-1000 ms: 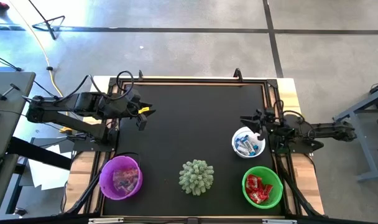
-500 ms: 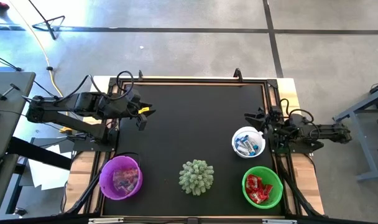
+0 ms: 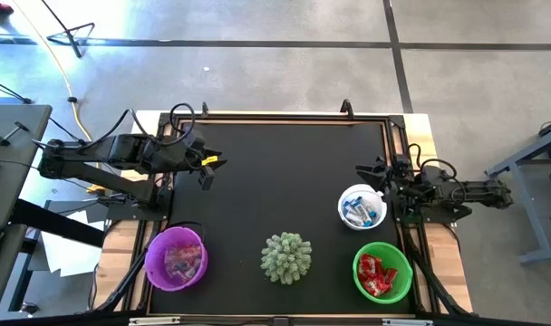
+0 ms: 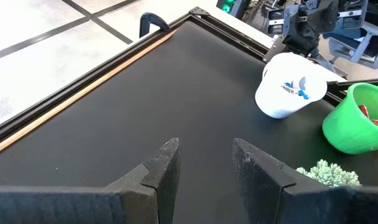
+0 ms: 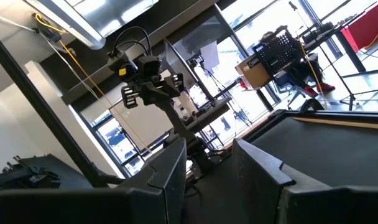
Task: Sort candy
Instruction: Return to home position
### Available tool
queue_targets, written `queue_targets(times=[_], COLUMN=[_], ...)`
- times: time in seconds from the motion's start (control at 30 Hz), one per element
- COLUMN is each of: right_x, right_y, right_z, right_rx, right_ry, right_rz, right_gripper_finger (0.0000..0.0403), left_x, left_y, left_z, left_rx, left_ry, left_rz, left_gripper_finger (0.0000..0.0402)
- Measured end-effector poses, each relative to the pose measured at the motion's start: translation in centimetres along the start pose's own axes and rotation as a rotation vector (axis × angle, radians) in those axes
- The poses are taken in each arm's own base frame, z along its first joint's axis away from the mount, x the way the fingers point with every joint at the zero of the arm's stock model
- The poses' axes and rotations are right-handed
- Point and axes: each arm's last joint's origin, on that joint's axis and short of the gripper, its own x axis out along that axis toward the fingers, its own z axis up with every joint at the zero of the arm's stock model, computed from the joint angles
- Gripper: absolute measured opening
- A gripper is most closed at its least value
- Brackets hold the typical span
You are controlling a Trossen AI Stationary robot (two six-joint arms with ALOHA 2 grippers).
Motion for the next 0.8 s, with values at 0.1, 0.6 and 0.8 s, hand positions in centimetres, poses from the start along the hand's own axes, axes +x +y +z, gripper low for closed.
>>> queue_targets(times=[0.1,0.6,0.8], right_x=[0.0,0.0,0.0], right_y=[0.0,0.0,0.0], right_z=[0.0,-0.1,-0.1], right_rx=[0.000,-0.001,-0.001], right_ry=[0.000,0.005,0.005], right_rz=[0.000,-0.003,-0.003], right_gripper_finger=[0.0126,0.0126,0.0126], left_x=[0.0,0.1,1.1], left_y=[0.0,0.0,-0.7], left_z=[0.0,0.1,0.3], left_rx=[0.000,0.029,0.184], left_ry=[0.000,-0.014,-0.025], left_rz=[0.000,0.018,0.007], left_gripper_finger=[0.0131,0.0131,0.0131])
